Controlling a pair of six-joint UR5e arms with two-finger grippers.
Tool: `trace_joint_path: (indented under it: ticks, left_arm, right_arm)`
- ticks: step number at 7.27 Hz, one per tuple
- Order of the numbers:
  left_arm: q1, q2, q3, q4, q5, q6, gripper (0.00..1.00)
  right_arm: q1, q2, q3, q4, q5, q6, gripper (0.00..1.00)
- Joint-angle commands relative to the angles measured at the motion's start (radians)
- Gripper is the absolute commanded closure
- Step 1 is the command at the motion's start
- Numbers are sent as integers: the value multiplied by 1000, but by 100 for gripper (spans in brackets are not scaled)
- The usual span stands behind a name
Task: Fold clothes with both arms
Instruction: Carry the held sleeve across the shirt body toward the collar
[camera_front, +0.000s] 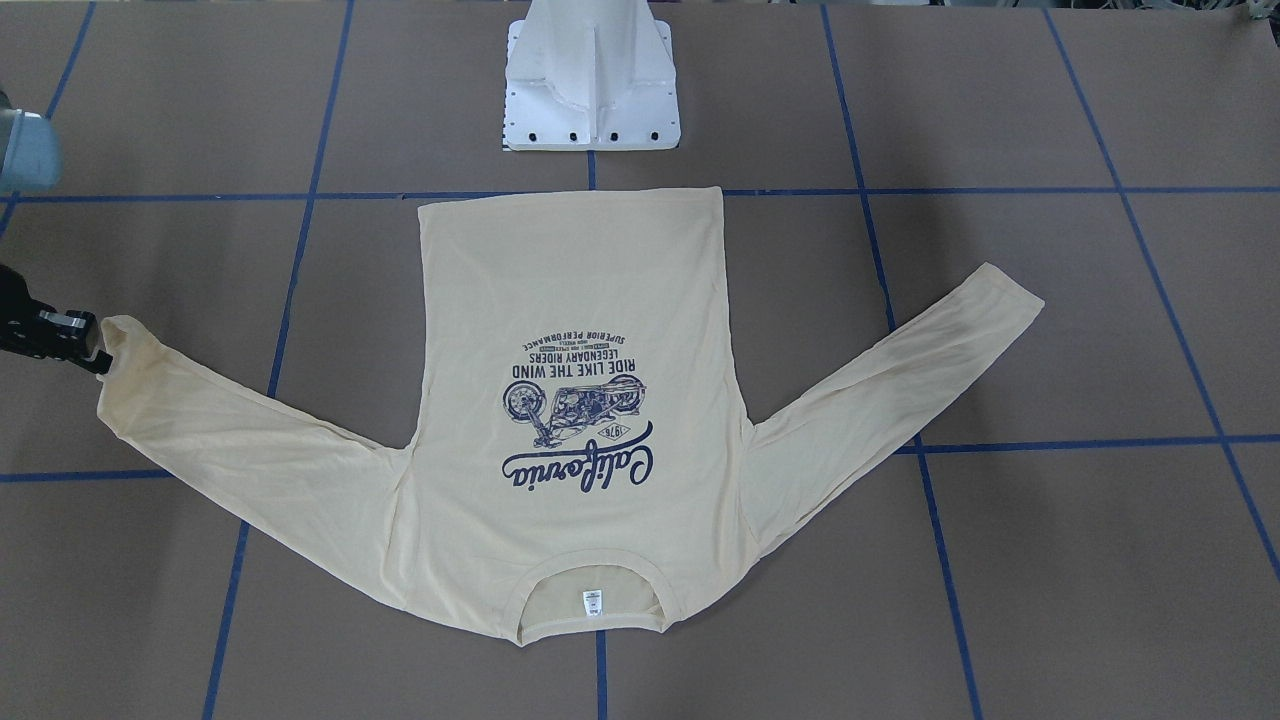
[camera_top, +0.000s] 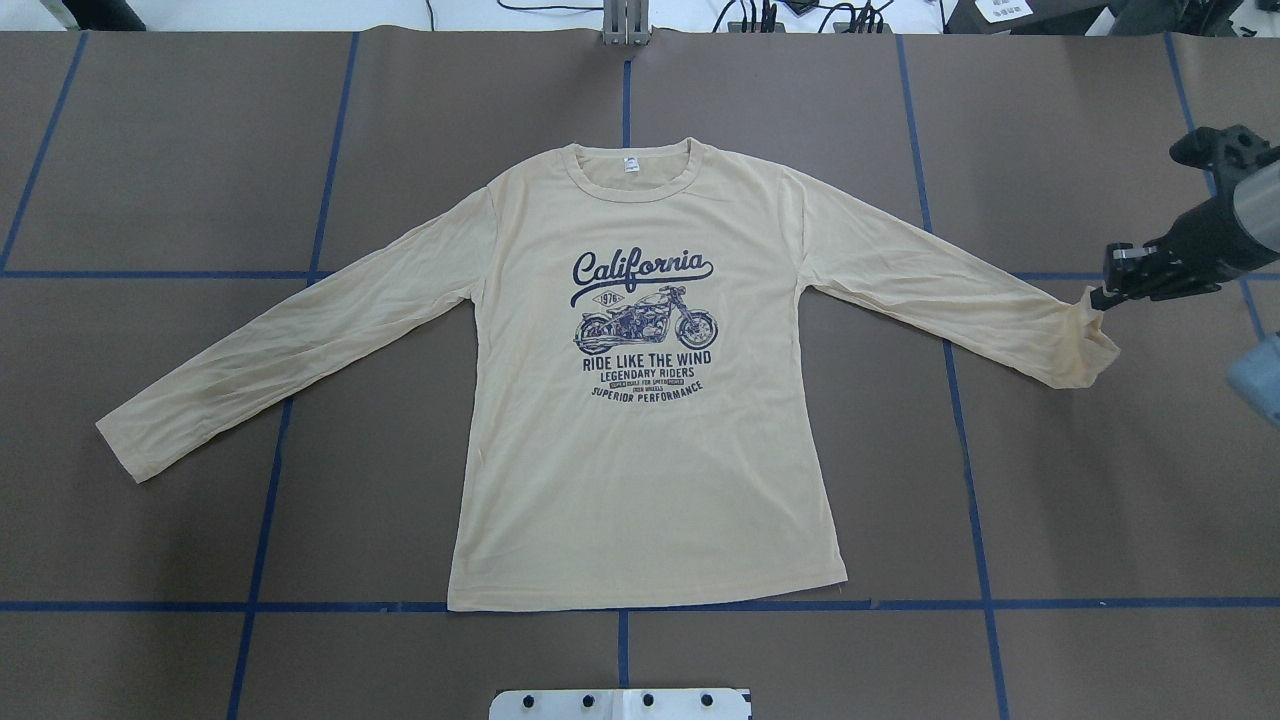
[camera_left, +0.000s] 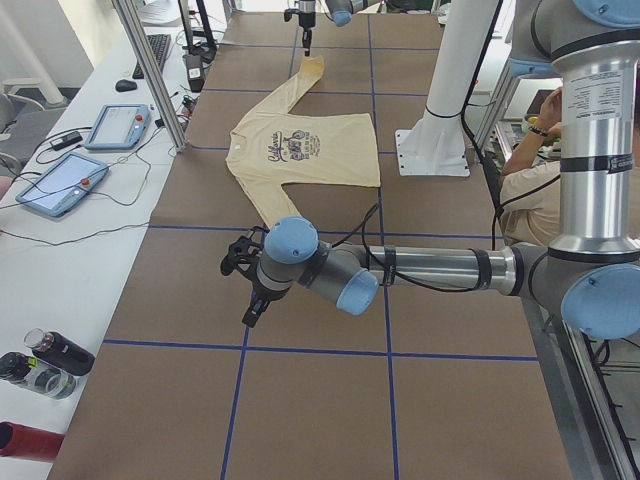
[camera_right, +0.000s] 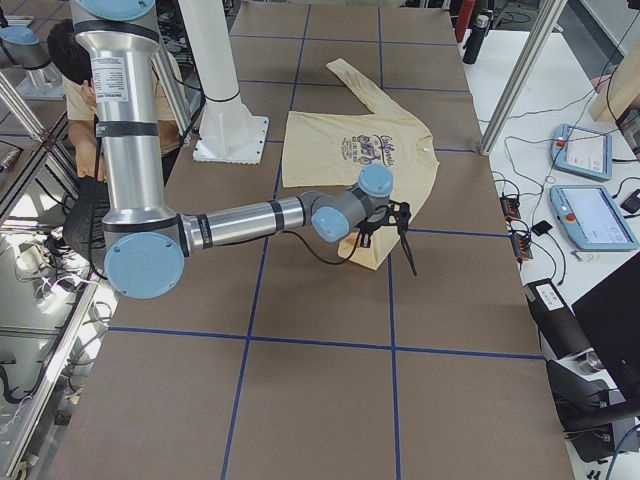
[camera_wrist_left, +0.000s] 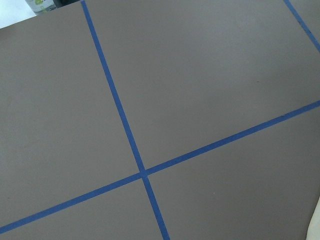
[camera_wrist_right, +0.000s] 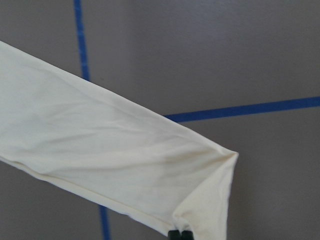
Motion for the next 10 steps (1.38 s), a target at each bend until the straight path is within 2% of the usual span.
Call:
trace_joint_path:
  ticks: [1, 3, 4, 5, 6, 7, 8, 10]
  left_arm:
    - [1, -4, 0, -17, -2, 1, 0]
    - [1, -3, 5, -17, 0, -1, 0]
    - [1, -6, 19, -17, 0, 1, 0]
    - [1, -6, 26, -34, -2, 1, 0]
    - [1, -6, 29, -37, -2, -1, 0]
    - [1, -7, 40, -39, -2, -1, 0]
    - [1, -7, 40, -39, -2, -1, 0]
    - [1, -7, 43, -39, -2, -1, 0]
  right_arm:
    - [-140, 216, 16, -29, -67, 329, 100]
    - [-257, 377, -16, -31, -199, 479, 100]
    - [-297, 477, -33, -76, -283, 519, 100]
    - [-314, 602, -68, -183, -310, 519, 100]
    - [-323, 699, -128, -201, -315, 521, 100]
    - [-357, 743, -159, -201, -353, 521, 100]
    - [-404, 765, -162, -198, -450, 516, 100]
    - [-456, 858, -208, -205, -480, 521, 100]
